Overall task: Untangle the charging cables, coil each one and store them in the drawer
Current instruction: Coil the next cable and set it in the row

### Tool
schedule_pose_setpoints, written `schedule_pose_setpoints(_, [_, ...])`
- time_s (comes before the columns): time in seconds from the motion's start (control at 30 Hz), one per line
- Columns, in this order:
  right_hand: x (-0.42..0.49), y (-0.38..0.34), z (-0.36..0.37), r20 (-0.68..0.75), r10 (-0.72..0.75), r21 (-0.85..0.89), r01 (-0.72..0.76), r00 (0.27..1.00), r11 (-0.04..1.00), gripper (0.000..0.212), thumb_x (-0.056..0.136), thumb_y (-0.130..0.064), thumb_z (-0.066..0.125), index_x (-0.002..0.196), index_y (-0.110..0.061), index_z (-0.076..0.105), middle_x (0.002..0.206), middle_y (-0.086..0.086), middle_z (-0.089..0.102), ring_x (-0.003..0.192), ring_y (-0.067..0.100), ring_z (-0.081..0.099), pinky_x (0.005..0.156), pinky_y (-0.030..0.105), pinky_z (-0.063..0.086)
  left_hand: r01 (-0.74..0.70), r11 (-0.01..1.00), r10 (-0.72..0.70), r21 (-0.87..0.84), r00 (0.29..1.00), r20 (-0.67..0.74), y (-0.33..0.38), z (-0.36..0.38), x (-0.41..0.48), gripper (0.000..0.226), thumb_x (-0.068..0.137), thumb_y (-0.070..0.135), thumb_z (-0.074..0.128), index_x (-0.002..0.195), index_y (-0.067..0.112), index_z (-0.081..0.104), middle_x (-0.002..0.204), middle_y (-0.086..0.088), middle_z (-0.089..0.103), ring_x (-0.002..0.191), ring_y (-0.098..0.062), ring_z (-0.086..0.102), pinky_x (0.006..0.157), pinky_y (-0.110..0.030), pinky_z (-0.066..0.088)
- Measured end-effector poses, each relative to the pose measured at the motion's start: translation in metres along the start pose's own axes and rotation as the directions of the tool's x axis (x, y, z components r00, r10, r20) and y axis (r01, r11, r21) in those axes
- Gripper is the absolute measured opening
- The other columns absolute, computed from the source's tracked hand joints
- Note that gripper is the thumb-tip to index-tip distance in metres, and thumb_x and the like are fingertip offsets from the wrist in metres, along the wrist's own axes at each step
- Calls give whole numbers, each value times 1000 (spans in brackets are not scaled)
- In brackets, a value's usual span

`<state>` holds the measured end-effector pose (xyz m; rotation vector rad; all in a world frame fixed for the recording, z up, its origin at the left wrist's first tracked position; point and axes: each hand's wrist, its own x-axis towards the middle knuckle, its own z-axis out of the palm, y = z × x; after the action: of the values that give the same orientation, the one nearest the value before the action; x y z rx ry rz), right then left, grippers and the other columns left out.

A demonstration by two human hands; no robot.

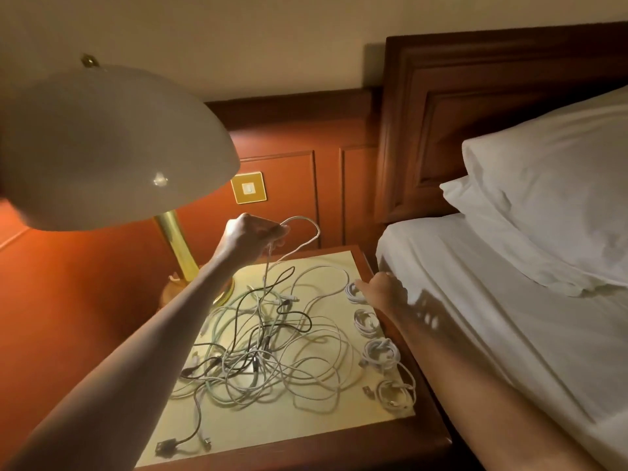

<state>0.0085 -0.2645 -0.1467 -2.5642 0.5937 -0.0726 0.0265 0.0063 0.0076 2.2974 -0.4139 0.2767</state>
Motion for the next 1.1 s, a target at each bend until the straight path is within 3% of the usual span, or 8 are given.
schedule_pose_setpoints(0.07, [-7,-8,-11,3,-46,-51,46,999,998,63,93,-65,47,129,-15,62,135,12,56,125,34,51,105,47,40,-71,997,71,17,997,-41,5,-13,0,26,85,47,67,94,25,79,77,13,74,64,-3,71,64,-29,62])
schedule_pose_setpoints(0.13, [-14,-28,-31,-35,-170,158,174,985,972,68,91,-66,50,146,-25,47,140,12,48,128,31,48,107,47,42,-151,987,155,51,984,-84,13,-30,0,28,87,47,65,92,23,79,75,13,73,60,-4,70,62,-28,61])
schedule_pose_setpoints(0.23, [-36,-89,-80,-28,-399,644,321,917,694,83,86,-58,66,154,-40,23,122,4,52,103,20,59,81,31,55,-288,956,294,58,937,-192,37,-59,1,28,91,40,65,99,15,77,74,6,74,57,-2,69,59,-22,58])
schedule_pose_setpoints(0.4, [-67,-187,-123,130,-676,655,449,725,608,106,69,-53,81,154,-38,20,121,4,58,92,22,70,63,27,57,-319,923,258,-215,928,-270,80,-99,6,27,92,22,67,115,7,70,79,-2,72,69,-3,71,62,-25,61])
schedule_pose_setpoints(0.57, [-85,-231,-121,-6,-646,641,499,764,584,23,96,-27,65,110,-9,70,86,6,69,67,16,67,60,27,56,-330,861,216,-386,926,-311,94,-126,-3,21,93,20,66,107,5,72,86,-14,71,78,-14,70,67,-26,60])
schedule_pose_setpoints(0.8, [-104,-270,-208,-218,-529,614,536,820,579,22,101,-5,50,87,2,65,65,12,58,33,4,51,36,19,43,-283,846,151,-453,940,-306,77,-151,-34,40,89,35,68,124,17,66,110,-3,71,94,-17,72,71,-28,60])
schedule_pose_setpoints(0.93, [-136,-284,-254,-315,-555,543,626,770,560,27,101,-16,56,87,2,69,65,8,66,40,9,61,40,22,51,-154,876,96,-457,984,-148,70,-142,-60,43,88,29,71,130,29,60,117,3,67,102,-18,68,78,-36,61])
schedule_pose_setpoints(1.1, [-178,-290,-298,-420,-509,689,629,751,361,26,100,-14,57,92,8,69,73,17,66,53,25,68,50,34,60,8,966,-12,-257,1000,-11,66,-112,-79,94,72,72,68,150,31,36,131,6,55,122,-17,55,101,-45,49])
